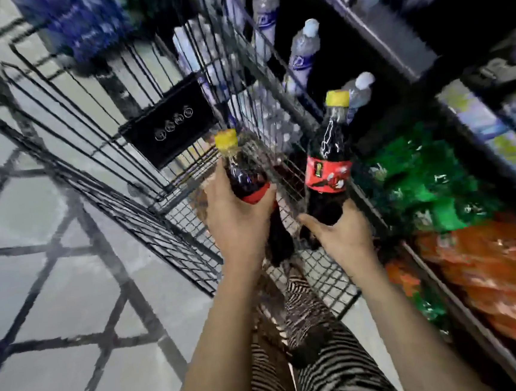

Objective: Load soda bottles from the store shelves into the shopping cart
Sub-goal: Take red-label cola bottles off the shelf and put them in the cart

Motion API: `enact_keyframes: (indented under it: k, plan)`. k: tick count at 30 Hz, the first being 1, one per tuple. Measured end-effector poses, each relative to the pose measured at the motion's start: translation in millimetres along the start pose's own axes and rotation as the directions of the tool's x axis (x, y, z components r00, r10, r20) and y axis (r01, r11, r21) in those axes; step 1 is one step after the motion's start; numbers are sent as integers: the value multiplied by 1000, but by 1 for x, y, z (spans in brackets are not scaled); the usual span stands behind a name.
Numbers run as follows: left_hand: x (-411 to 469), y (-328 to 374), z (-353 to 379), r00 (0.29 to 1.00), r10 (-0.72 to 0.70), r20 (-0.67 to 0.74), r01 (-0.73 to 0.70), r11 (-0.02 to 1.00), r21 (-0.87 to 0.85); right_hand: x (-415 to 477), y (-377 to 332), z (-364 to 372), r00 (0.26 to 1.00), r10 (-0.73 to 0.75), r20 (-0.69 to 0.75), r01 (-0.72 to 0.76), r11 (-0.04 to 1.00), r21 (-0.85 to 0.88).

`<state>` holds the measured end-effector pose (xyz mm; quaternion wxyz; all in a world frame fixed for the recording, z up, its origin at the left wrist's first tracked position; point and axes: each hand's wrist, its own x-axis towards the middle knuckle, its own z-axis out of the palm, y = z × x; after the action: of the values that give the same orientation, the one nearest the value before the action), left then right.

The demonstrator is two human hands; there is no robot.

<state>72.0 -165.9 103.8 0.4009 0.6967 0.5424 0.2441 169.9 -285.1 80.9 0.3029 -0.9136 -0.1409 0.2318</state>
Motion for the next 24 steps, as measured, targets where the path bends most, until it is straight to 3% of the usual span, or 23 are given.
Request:
enact_keyframes:
  k: [5, 9, 14, 24]
  plan:
    - [-58, 48, -20, 958, 221, 185, -221, 975, -24, -81, 41, -69, 992, 61, -110, -52, 995, 88]
    - [-109, 88, -11, 846, 393, 361, -357, 920, -163, -137, 84, -118, 964, 128, -232, -63, 961, 269]
    - [-200, 131, 16, 707, 551, 443, -458, 834, -308, -204, 153, -173, 856, 288, -430, -120, 918, 377]
    - [-441, 165, 78, 470, 638, 610, -396, 770, -500, -359, 333, -262, 644, 560, -522, -197, 780, 593]
